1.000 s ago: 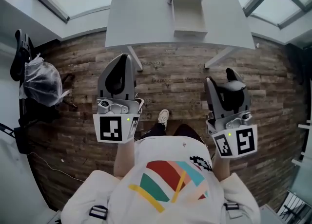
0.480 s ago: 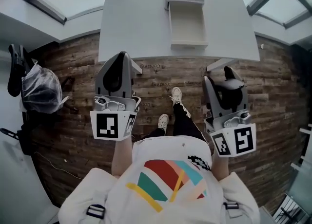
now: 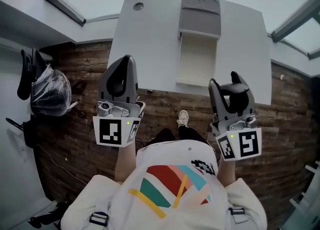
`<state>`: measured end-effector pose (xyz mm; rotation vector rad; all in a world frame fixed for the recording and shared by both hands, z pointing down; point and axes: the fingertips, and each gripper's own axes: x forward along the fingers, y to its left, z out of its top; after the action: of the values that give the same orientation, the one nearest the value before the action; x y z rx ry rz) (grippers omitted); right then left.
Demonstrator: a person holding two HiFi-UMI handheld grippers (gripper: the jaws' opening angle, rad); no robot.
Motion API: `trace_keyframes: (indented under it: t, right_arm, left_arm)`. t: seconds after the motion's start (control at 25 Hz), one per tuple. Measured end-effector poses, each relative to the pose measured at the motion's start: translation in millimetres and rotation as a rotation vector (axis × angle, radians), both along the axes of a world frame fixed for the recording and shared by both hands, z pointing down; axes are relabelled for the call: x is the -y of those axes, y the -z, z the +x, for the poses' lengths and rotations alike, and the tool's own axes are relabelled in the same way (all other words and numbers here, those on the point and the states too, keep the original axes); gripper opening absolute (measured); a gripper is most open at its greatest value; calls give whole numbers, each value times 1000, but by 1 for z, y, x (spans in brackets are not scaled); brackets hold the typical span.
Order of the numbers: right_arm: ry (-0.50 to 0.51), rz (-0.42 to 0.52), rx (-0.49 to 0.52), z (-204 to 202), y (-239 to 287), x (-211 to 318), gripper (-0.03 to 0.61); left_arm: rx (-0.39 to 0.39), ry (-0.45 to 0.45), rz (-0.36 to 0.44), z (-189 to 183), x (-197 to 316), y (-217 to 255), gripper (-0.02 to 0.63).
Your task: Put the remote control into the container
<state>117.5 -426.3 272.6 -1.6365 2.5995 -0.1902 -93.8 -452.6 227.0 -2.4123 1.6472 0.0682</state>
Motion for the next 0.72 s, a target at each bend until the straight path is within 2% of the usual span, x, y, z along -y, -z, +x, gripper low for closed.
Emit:
trace_keyframes:
  t: [0.32, 0.52, 0.64, 0.72]
  right_arm:
    - [28, -85, -11, 3, -22, 53, 256]
    - [40, -136, -9, -10, -31, 90, 256]
    - [45, -170, 2, -18, -31, 110, 256]
    - [71, -215, 49, -22, -35, 125, 256]
  left_arm:
    - [2, 14, -55, 10, 48, -24, 9]
    - [0, -32, -98, 18, 98, -56, 9]
    - [-25, -64, -91, 20, 128, -53, 9]
    - [-23, -84, -78, 21, 147, -48, 9]
